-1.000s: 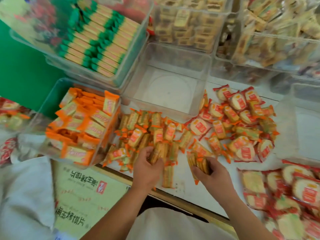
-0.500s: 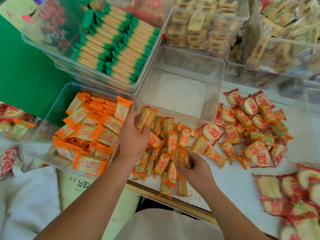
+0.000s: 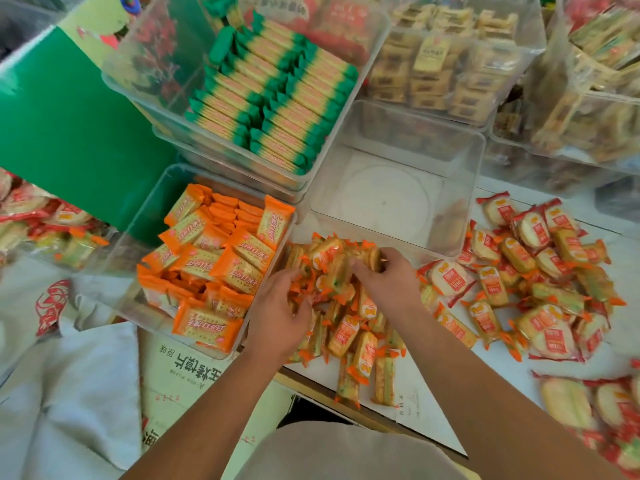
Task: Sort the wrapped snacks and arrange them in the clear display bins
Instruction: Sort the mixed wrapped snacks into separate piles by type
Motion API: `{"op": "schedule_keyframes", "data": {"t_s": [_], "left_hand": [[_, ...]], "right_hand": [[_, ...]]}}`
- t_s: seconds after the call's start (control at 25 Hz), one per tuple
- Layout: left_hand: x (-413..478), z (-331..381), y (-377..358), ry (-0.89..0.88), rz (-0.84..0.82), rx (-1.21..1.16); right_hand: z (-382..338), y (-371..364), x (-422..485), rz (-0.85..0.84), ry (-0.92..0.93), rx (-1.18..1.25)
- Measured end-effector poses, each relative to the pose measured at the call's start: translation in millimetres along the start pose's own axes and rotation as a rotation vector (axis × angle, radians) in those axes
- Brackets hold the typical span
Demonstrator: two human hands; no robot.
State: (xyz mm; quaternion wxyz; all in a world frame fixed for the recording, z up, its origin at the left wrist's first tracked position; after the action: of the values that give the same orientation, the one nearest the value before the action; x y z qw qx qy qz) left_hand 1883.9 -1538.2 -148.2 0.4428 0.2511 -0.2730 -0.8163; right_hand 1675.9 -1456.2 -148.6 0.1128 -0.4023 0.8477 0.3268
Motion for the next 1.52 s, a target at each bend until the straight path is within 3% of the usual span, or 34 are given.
{"op": "schedule_keyframes", "data": {"t_s": [0.12,0.28,0.44,0.56,0.68,0.8,0.92,1.08,1.32,1.44,1.52], "left_hand": [[-5.0,15.3,-9.7,-0.05,0.026,-0.042],[-19.3,51.0,-33.4,-0.149,0.045,-0.102],[-35.8,88.5,-98.1,-0.228,-0.176,-0.074],[-29.8,117.0,-157.0,-0.308,-0.401,0.135],[-10.5,139.0,-213.3,-0.459,-0.509,0.512],[4.6,130.0,-250.2,-0.454,-0.619,0.832],[-1.5,109.5,-249.1,-0.442,-0.619,0.919],[-11.0,91.6,-225.2,-0.431,-0.625,0.926],[11.8,133.8,-243.6,-0.451,-0.483,0.645],[32.1,157.6,-288.3,-0.496,-0.529,0.698],[37.3,156.6,-307.6,-0.419,-0.559,0.785]], "right_hand": [[-2.9,6.3,-5.5,-0.102,-0.09,0.215],[21.1,34.1,-34.0,-0.03,-0.034,0.184],[96.0,74.9,-66.8,0.015,-0.13,0.154],[146.9,108.6,-70.9,0.018,-0.22,0.061],[175.1,136.4,-66.0,0.021,-0.176,-0.096],[185.0,141.4,-54.5,-0.075,-0.104,-0.166],[181.1,134.5,-39.5,-0.138,0.062,-0.3],[173.8,108.5,-33.5,-0.263,0.019,-0.172],[184.1,131.6,-47.0,-0.126,-0.171,0.182],[197.2,178.7,-47.2,0.051,-0.163,0.178],[203.6,208.6,-49.4,0.144,-0.149,0.141]]}}
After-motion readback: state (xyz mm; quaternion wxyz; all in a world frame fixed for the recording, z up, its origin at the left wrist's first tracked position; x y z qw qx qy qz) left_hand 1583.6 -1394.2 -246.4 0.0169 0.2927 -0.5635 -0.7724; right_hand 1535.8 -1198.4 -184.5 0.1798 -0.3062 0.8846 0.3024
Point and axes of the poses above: each hand's wrist, its own x-axis towards the middle knuckle, its own y-axis out of the back of the hand, z = x × y, the point moved 6 cm from there along x, towards the middle knuckle, and after that the axes turned 2 degrees about y, right-handed, at the moved point
